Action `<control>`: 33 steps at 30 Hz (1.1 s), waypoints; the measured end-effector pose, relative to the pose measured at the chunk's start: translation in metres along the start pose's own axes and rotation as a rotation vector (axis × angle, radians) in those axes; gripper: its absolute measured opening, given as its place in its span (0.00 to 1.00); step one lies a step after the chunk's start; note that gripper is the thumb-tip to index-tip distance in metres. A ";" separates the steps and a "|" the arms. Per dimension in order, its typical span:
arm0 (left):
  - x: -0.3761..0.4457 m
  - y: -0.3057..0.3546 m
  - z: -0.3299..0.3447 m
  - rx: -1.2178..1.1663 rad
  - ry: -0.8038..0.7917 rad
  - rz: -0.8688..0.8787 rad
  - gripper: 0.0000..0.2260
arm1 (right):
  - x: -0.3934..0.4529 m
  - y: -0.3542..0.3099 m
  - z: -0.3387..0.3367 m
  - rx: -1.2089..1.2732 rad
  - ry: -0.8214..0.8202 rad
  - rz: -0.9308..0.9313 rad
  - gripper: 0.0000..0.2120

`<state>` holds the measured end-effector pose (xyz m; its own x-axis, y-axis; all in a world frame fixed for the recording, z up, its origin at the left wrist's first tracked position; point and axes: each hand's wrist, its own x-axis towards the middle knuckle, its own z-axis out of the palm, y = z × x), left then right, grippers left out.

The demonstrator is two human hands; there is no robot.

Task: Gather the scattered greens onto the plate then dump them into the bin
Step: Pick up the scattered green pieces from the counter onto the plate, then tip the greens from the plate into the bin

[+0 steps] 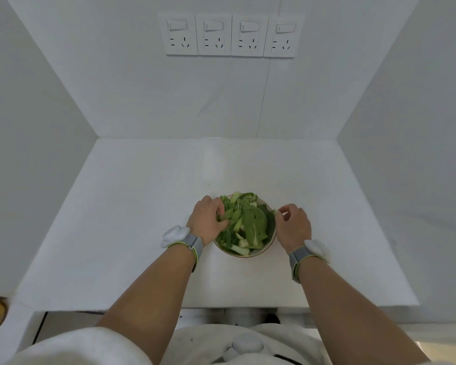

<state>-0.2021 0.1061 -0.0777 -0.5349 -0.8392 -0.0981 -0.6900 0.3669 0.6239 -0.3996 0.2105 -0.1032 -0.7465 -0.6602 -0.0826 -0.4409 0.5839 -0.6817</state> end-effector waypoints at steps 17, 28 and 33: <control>0.001 -0.036 0.008 -0.450 0.097 -0.361 0.15 | -0.062 -0.008 -0.006 0.593 -0.566 0.545 0.17; -0.007 -0.035 0.024 -0.731 0.054 -0.520 0.27 | -0.077 -0.016 0.018 0.753 -0.364 0.633 0.14; -0.013 -0.040 0.029 -0.728 0.035 -0.487 0.22 | -0.084 -0.009 0.012 0.794 -0.318 0.628 0.12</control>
<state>-0.1817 0.1141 -0.1242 -0.2382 -0.8521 -0.4660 -0.3487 -0.3728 0.8599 -0.3272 0.2548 -0.0990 -0.5122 -0.5078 -0.6927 0.5160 0.4628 -0.7208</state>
